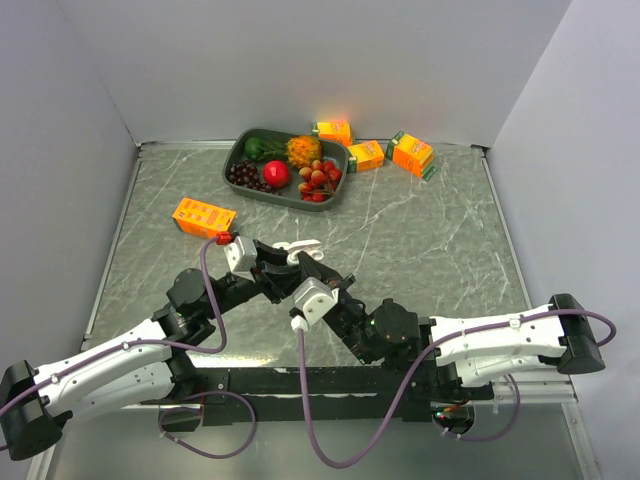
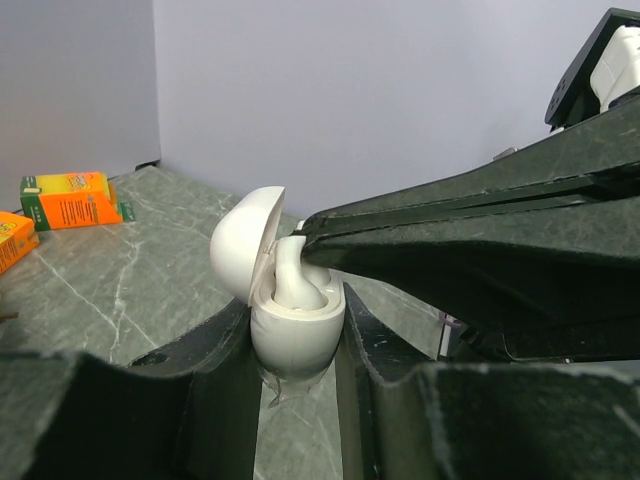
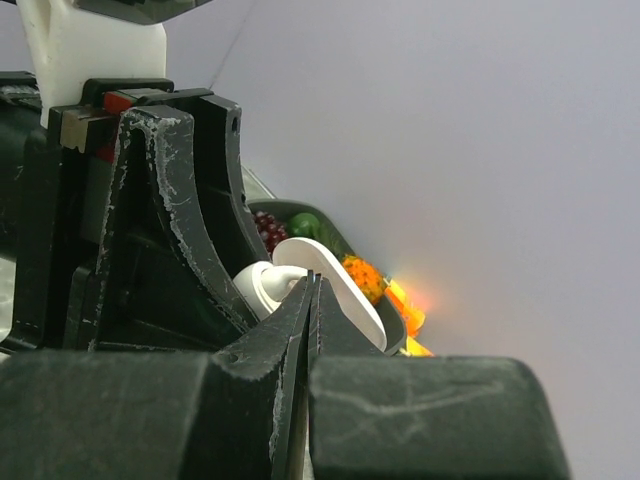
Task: Insert the wireless bluetooth earbuds into the charging case
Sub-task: Place the earbud in the charging case.
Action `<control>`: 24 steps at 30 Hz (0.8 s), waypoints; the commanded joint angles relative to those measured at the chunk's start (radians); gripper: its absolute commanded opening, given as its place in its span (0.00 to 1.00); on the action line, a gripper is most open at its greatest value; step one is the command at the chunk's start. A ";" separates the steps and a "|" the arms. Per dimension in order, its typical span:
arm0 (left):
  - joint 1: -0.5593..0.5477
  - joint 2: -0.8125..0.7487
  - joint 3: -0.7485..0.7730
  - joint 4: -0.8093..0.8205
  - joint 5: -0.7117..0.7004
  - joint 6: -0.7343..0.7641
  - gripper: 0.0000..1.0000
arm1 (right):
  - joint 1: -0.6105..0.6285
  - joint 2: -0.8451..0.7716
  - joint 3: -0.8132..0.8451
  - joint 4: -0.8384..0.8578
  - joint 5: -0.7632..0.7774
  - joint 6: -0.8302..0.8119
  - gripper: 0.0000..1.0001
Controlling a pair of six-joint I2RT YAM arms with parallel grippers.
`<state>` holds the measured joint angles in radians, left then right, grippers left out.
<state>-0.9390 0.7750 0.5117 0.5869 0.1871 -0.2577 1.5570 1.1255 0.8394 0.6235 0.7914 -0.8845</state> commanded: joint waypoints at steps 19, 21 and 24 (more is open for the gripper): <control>0.003 -0.025 0.025 0.067 -0.037 0.008 0.01 | 0.006 -0.059 0.079 -0.088 0.032 0.073 0.30; 0.003 -0.028 0.022 0.067 -0.040 0.008 0.01 | 0.014 -0.073 0.092 -0.088 0.038 0.068 0.33; 0.005 -0.029 0.017 0.068 -0.044 0.009 0.01 | 0.021 -0.101 0.110 -0.094 0.042 0.068 0.38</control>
<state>-0.9390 0.7620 0.5117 0.5911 0.1593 -0.2527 1.5642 1.0821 0.8768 0.5198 0.8108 -0.8265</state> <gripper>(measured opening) 0.336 0.357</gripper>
